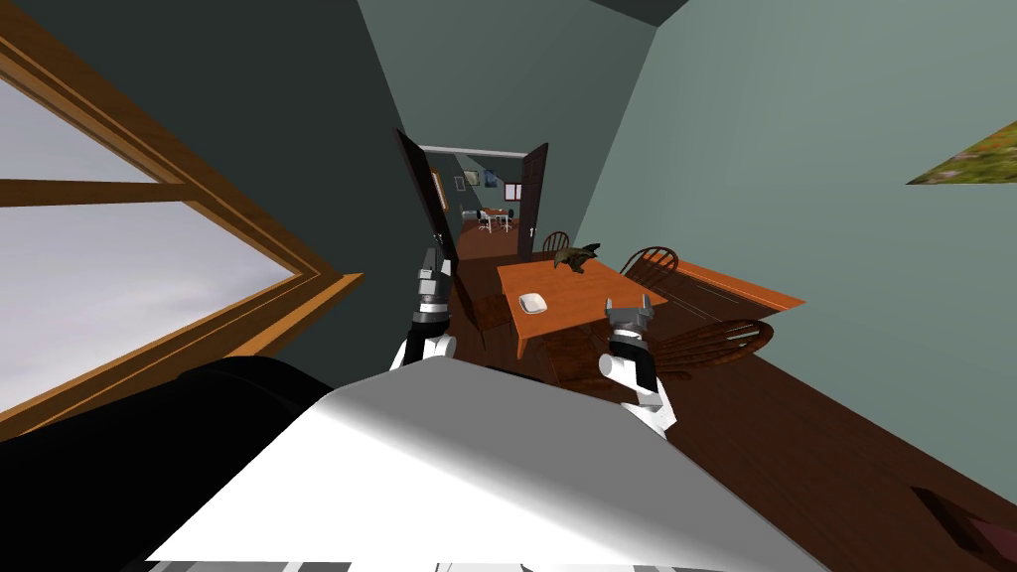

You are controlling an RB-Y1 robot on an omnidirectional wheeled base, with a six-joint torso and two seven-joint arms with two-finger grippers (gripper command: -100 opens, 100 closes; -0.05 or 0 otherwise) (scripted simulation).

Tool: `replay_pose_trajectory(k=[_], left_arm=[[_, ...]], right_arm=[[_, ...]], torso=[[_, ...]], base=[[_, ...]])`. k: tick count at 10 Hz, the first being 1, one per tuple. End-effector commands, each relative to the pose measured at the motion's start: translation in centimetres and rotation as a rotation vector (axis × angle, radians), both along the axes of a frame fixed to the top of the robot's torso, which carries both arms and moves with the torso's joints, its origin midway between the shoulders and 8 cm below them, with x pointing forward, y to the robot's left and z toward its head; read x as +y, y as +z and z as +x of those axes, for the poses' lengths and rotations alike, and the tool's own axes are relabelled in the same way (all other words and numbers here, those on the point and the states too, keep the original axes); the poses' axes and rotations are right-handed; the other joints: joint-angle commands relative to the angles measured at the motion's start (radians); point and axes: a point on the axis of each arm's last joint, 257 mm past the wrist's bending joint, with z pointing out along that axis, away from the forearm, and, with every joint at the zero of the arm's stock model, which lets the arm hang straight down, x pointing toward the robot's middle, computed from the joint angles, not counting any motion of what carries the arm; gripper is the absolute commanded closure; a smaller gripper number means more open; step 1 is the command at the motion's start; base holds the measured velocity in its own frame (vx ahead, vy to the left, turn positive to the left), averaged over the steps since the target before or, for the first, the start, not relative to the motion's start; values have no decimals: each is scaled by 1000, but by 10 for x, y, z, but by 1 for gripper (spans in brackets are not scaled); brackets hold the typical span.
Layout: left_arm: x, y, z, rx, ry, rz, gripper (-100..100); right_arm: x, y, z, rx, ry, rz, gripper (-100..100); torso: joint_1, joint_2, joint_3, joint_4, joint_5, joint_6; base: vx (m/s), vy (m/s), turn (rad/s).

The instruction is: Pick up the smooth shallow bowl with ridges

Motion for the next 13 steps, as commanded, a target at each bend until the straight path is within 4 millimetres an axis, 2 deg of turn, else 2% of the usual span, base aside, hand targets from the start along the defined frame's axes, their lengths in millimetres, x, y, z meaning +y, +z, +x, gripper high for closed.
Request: replay_pose_trajectory(k=[1,2,3,4,5,7,10,12,13], left_arm=[[0,0,0,0,0,0,0],[0,0,0,0,0,0,0],[0,0,0,0,0,0,0],[0,0,0,0,0,0,0],[0,0,0,0,0,0,0],[0,0,0,0,0,0,0],[0,0,0,0,0,0,0],[0,0,0,0,0,0,0],[0,0,0,0,0,0,0]], right_arm=[[-5,-11,6,14,13,63,-100],[-9,-17,17,25,23,120,-100],[-11,-27,18,38,26,150,-100],[-11,-27,18,35,31,164,-100],[-16,-37,29,52,40,235,-100],[-17,-43,29,55,46,266,-100],[-24,-64,52,84,66,426,-100],[-27,-75,51,93,68,474,-100],[-28,-79,63,98,79,540,-100]], torso=[[0,0,0,0,0,0],[0,0,0,0,0,0],[0,0,0,0,0,0],[0,0,0,0,0,0],[0,0,0,0,0,0],[0,0,0,0,0,0],[-1,0,0,0,0,1],[-1,0,0,0,0,0],[0,0,0,0,0,1]], base=[[4,-6,34],[4,-8,46],[6,-8,31],[4,-5,-3],[6,-7,47],[5,-7,14],[7,-13,41],[7,-10,15],[9,-9,44]])
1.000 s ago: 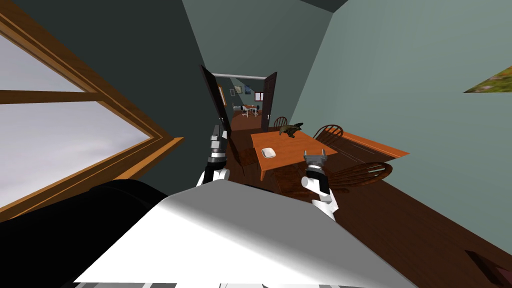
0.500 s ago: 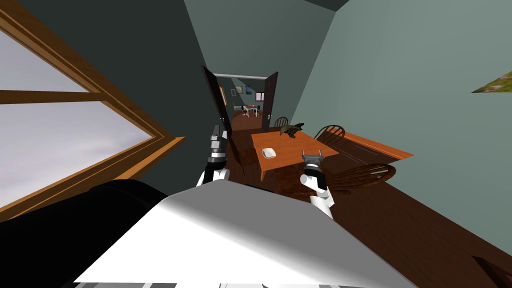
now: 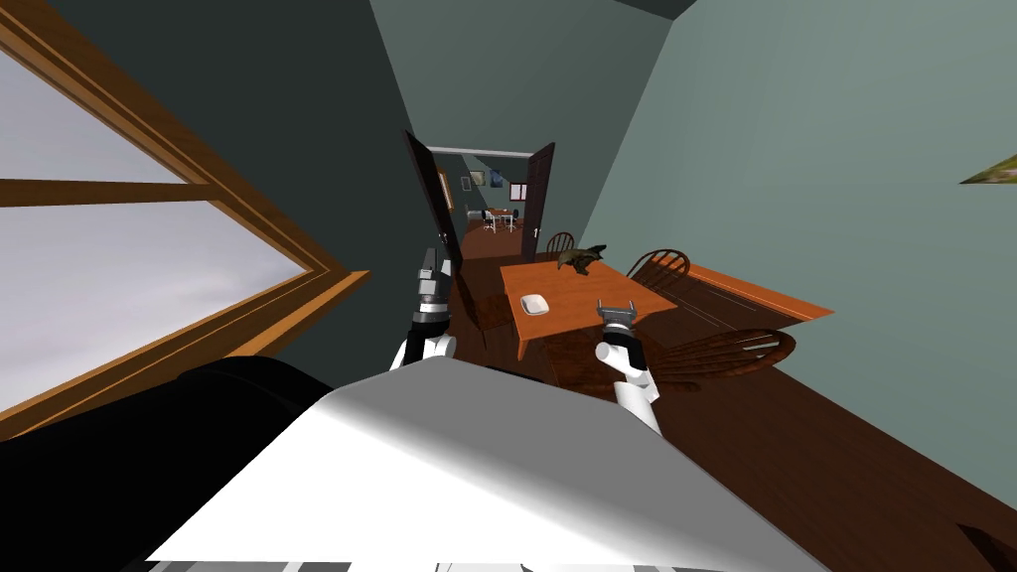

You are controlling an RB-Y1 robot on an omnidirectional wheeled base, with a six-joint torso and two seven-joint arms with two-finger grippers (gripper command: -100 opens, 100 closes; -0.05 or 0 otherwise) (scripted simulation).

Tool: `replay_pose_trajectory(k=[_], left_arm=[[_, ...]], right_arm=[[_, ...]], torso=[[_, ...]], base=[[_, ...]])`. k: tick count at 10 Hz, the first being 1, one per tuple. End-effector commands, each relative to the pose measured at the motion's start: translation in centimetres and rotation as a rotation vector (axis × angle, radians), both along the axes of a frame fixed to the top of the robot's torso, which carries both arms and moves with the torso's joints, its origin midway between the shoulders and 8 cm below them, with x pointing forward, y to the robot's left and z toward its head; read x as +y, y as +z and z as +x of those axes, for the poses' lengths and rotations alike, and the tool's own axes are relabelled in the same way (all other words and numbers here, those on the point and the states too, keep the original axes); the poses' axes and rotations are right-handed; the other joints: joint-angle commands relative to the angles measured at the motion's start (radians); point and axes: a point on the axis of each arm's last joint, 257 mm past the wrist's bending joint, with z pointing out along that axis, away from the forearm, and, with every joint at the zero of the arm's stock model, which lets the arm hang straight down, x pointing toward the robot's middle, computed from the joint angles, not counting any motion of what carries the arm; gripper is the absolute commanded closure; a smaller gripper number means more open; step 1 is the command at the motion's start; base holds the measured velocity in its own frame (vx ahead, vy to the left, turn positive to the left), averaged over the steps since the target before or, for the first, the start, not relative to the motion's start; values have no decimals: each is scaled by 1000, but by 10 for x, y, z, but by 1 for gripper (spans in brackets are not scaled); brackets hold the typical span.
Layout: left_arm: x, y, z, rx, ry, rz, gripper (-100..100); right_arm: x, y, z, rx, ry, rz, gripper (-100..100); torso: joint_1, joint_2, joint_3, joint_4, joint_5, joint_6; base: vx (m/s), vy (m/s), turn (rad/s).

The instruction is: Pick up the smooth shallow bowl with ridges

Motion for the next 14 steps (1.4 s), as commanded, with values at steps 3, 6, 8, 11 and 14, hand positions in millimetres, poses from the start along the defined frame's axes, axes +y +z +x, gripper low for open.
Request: replay_pose_trajectory(k=[3,6,8,11,14], left_arm=[[0,0,0,0,0,0,0],[0,0,0,0,0,0,0],[0,0,0,0,0,0,0],[0,0,0,0,0,0,0],[0,0,0,0,0,0,0]], right_arm=[[-3,-22,17,26,11,152,-100],[-5,-49,25,62,9,274,-100],[-3,-57,35,71,14,360,-100],[-2,-76,43,93,10,479,-100],[3,-89,51,106,8,588,-100]], torso=[[0,0,0,0,0,0],[0,0,0,0,0,0],[0,0,0,0,0,1],[0,0,0,0,0,1],[0,0,0,0,0,1]], base=[[7,-11,27],[12,-18,36],[9,-13,25],[8,-14,24],[9,-13,32]])
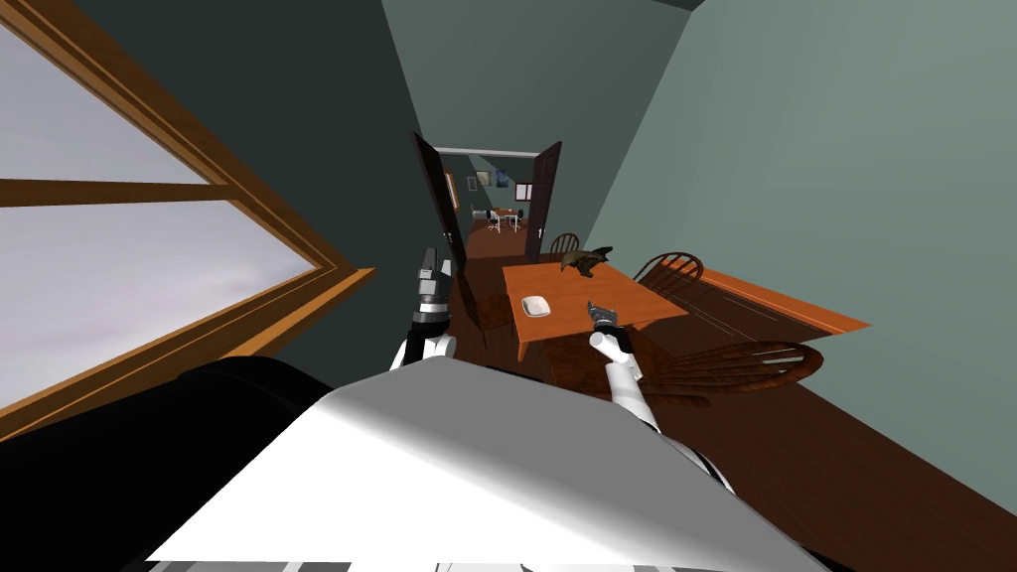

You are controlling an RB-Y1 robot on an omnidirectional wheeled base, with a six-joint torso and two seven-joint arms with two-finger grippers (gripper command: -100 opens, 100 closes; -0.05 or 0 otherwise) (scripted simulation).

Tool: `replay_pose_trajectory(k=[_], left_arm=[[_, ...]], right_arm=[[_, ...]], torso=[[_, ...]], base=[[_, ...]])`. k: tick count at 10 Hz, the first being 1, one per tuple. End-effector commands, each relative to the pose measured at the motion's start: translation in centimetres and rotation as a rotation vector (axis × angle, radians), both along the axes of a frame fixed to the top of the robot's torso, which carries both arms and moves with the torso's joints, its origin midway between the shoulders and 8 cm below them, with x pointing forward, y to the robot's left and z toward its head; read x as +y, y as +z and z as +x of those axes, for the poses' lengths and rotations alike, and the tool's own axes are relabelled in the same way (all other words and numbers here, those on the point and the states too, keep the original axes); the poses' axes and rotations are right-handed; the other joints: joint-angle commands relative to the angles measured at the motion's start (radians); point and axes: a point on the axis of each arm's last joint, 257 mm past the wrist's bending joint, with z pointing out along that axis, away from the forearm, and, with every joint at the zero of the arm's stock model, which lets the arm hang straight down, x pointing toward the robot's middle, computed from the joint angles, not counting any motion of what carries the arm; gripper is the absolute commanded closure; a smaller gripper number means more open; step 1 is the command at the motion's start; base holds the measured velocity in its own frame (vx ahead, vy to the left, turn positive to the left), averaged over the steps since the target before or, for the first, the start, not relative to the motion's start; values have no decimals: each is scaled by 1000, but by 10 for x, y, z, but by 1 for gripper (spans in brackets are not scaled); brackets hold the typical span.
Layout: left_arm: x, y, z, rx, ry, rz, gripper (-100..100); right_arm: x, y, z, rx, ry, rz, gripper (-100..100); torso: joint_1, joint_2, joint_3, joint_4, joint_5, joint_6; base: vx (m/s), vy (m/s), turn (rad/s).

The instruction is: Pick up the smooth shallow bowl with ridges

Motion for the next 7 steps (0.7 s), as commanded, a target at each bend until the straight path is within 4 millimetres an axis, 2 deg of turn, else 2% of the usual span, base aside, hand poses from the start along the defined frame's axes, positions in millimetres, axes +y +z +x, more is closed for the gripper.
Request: replay_pose_trajectory(k=[1,2,4,5,6,7], left_arm=[[0,0,0,0,0,0,0],[0,0,0,0,0,0,0],[0,0,0,0,0,0,0],[0,0,0,0,0,0,0],[0,0,0,0,0,0,0],[0,0,0,0,0,0,0]], right_arm=[[3,-13,2,16,-6,72,-100],[10,-13,13,19,-1,132,-100],[9,-29,8,36,-15,184,-100],[17,-29,19,40,-10,247,-100],[16,-44,14,61,-23,281,-100],[16,-44,14,58,-25,290,-100]], torso=[[0,0,0,0,0,0],[0,0,0,0,0,0],[0,1,0,0,0,0],[1,1,0,0,0,1],[0,1,1,0,0,0],[0,1,1,0,0,0]], base=[[5,-11,32],[4,-11,45],[-2,-3,13],[-9,-7,28],[-13,-11,42],[0,0,0]])
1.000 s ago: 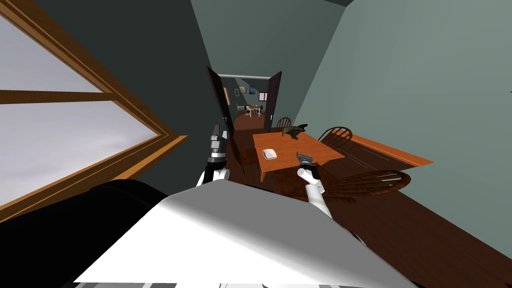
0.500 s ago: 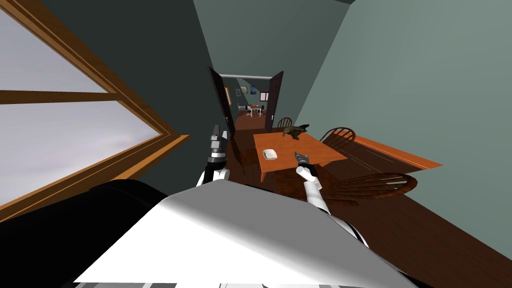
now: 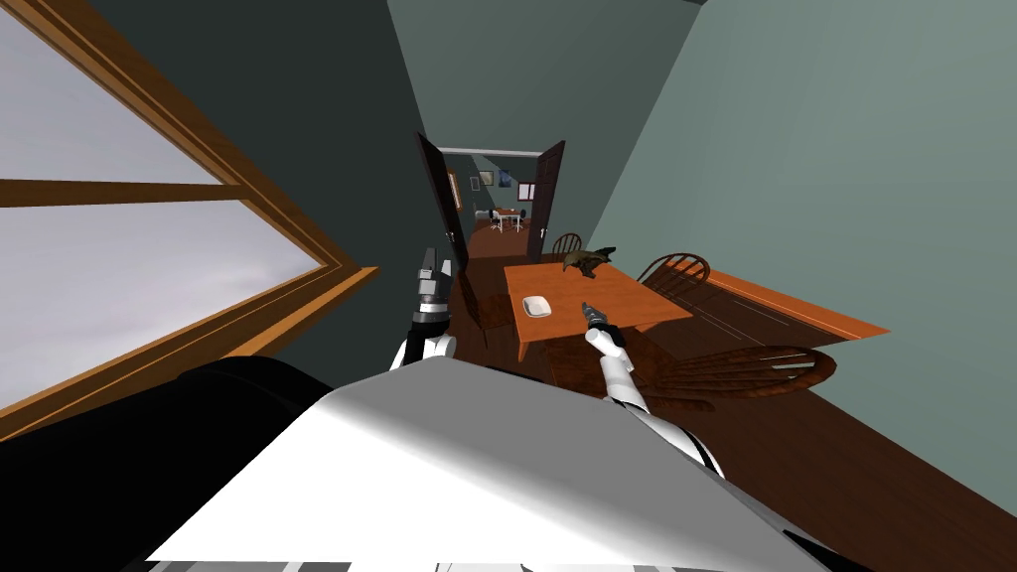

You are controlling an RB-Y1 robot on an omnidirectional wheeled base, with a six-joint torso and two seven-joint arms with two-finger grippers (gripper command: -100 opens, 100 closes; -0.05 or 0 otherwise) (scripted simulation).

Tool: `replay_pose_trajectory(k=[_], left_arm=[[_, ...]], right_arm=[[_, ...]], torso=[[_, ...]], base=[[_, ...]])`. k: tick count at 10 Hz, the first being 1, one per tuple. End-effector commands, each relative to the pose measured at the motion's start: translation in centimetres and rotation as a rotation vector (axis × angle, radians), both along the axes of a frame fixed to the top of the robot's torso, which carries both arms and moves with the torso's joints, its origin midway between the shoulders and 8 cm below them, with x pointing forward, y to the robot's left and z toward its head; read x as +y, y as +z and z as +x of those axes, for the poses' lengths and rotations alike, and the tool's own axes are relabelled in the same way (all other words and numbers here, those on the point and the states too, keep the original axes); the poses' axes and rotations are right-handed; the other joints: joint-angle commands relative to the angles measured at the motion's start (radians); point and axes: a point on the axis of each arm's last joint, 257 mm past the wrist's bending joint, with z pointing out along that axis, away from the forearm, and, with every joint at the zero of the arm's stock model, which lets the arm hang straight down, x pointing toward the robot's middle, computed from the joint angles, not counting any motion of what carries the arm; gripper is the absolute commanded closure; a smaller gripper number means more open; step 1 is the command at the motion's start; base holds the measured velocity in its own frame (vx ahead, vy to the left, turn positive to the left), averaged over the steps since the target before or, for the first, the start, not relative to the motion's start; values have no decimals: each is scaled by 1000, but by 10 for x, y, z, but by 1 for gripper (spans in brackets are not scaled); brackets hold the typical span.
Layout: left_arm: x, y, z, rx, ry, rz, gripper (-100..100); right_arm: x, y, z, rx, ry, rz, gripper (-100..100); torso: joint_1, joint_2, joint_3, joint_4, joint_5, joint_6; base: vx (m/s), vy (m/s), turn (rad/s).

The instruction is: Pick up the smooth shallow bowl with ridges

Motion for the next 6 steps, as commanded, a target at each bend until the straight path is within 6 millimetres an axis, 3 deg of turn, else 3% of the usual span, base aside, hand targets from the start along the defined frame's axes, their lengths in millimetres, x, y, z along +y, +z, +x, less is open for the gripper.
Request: replay_pose_trajectory(k=[1,5,6], left_arm=[[0,0,0,0,0,0,0],[0,0,0,0,0,0,0],[0,0,0,0,0,0,0]], right_arm=[[10,-7,8,13,-3,84,-100],[20,-31,8,50,-27,216,-100],[33,-36,15,63,-28,286,-100]], torso=[[0,0,0,0,0,0],[0,-1,0,0,0,0],[0,0,0,0,0,0]], base=[[-1,-8,31],[1,-8,30],[6,-11,44]])
